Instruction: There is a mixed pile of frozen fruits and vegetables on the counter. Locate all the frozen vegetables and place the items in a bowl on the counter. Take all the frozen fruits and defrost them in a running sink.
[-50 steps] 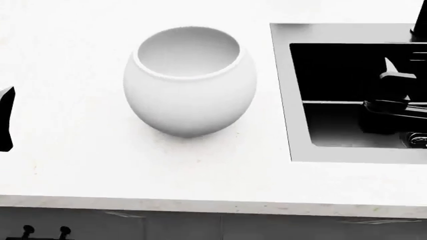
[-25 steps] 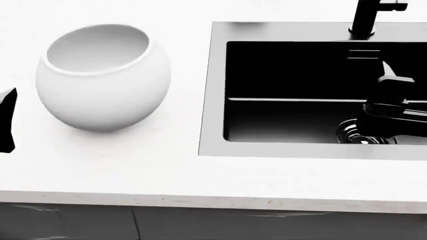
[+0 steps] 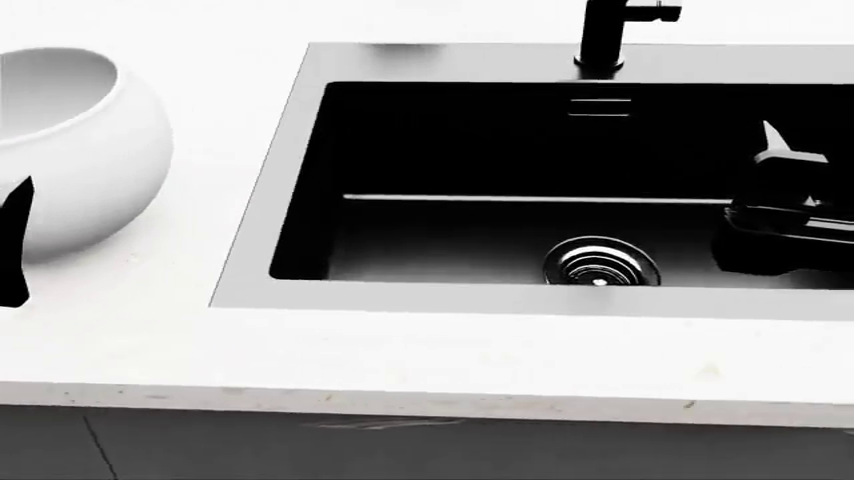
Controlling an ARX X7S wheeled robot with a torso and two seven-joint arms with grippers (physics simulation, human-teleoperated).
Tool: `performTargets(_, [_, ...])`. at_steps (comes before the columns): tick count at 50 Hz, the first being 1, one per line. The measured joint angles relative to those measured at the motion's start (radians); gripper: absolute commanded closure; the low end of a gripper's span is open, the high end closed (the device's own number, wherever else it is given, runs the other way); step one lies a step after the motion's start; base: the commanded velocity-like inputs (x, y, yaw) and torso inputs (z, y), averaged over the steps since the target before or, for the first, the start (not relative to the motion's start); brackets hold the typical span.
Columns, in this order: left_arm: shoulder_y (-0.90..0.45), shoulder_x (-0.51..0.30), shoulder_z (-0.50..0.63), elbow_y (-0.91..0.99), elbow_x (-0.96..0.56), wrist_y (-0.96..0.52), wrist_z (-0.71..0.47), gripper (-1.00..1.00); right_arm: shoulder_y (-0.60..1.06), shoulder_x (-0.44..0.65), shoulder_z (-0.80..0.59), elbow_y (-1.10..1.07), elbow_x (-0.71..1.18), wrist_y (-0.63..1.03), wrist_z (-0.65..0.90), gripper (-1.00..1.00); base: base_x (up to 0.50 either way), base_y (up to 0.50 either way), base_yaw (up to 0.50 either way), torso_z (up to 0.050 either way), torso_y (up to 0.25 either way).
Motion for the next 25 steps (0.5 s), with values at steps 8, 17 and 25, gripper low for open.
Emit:
performTargets(8, [0.003,0.006,0.004,-0.001,0.004,0.002,0.001,-1.0,0.0,0.002,0.0,0.001,0.0,0.002,-0.002,-1.0,0.0,-0.5,0.0,0.0,0.0])
performTargets(17, [0.007,0.012,0.007,-0.002,0.006,0.006,0.0,-1.0,-0.003,0.001,-0.001,0.002,-0.005,0.002,-0.008,-1.0,0.0,-0.5,0.0,0.0,0.0])
performTargets(25, [0.01,0.013,0.005,-0.005,0.009,0.013,0.005,-1.0,0.011,-0.005,-0.006,0.008,-0.01,0.009,-0.012,-1.0,0.0,-0.5,0.0,0.0,0.0])
